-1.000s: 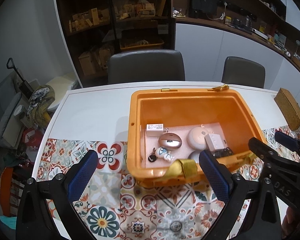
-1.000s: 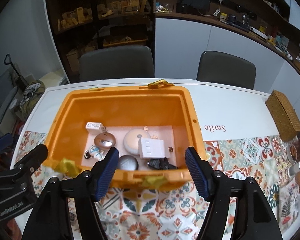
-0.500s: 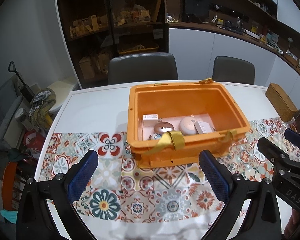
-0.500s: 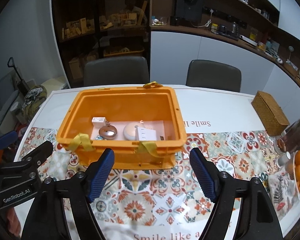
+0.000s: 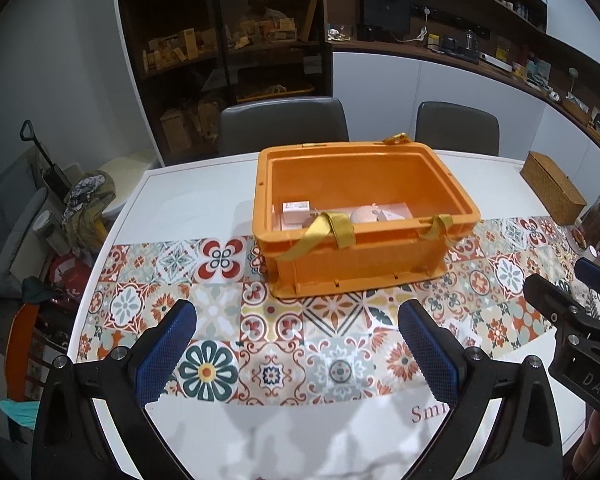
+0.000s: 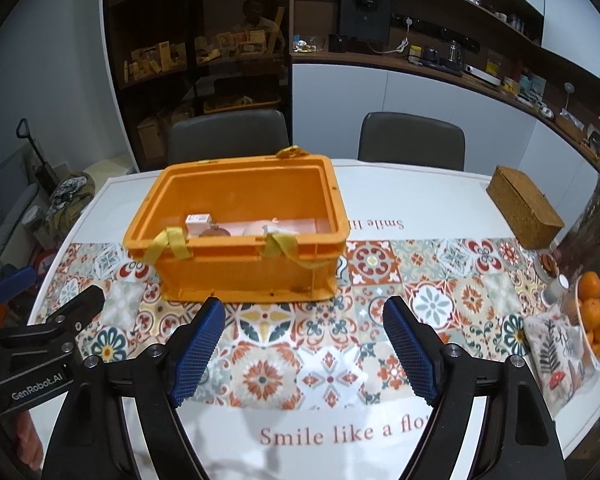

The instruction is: Organize rigid objects

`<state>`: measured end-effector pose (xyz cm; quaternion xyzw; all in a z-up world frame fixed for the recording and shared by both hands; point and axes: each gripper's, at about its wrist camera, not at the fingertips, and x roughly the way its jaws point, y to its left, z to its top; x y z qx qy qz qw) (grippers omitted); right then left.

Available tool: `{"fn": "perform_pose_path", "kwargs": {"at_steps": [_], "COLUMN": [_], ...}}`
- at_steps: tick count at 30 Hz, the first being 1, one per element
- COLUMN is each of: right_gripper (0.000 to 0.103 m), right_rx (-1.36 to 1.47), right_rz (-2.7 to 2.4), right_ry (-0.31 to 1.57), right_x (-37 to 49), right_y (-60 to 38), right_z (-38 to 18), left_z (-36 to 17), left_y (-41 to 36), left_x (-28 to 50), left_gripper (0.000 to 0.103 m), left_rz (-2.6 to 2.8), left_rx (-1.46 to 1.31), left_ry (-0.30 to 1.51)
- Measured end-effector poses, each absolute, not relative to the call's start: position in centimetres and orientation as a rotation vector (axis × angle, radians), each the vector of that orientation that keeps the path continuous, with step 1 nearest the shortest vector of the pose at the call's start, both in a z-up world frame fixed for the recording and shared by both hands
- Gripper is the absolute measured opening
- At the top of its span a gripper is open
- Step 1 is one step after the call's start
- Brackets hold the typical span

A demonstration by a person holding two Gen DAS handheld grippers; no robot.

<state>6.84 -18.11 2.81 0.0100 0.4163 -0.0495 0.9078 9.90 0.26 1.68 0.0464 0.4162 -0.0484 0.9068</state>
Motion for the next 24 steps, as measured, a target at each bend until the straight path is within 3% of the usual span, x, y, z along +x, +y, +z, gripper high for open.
{"fn": "perform_pose_path", "kwargs": {"at_steps": [24], "right_gripper": [0.081], "right_rx": [0.034], "right_rz": [-0.085], "right_ry": [0.907], "right_x": [3.0], "right_y": [-17.5], "right_z": [1.6], "left_z": [1.1], "left_y": [0.4], "left_x": [6.3], "left_gripper": [0.103], "left_rz": [-0.113], "left_rx": [0.111], "left_ry": [0.881]}}
